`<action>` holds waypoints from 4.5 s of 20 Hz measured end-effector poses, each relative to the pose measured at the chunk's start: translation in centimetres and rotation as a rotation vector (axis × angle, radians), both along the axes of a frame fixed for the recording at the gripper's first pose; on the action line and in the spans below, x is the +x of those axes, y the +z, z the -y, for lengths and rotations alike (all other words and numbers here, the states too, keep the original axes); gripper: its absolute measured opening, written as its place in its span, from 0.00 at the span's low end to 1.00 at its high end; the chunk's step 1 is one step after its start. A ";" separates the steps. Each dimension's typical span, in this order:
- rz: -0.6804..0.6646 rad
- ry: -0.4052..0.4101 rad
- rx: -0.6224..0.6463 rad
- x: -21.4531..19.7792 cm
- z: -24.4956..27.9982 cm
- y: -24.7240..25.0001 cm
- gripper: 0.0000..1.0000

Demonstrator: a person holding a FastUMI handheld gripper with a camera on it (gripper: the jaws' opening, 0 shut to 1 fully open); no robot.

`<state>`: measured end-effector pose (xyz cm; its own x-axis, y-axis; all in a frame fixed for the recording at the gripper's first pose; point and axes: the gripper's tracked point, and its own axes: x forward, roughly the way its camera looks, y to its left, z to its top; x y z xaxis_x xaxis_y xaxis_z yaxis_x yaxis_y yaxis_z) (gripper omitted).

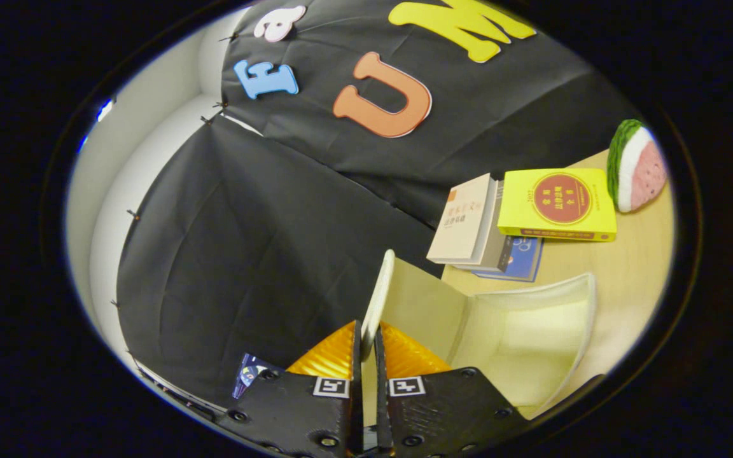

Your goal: Open the storage box then place both shoes into the box .Put the left shoe in first, then the right shoe, with the right side of both shoes facing outward in a uniform manner.

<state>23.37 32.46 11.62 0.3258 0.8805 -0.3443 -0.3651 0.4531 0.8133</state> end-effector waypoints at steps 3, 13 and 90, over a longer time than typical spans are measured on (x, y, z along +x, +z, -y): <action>0.056 -0.005 -0.032 0.2 -3.9 0.3 0.25; 0.258 0.021 -0.154 -2.1 -4.2 0.9 0.95; -0.054 -0.227 -0.532 -6.4 19.8 -10.2 0.00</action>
<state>16.95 12.66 1.44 0.4561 0.4919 -0.7417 -0.1753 0.8667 0.4670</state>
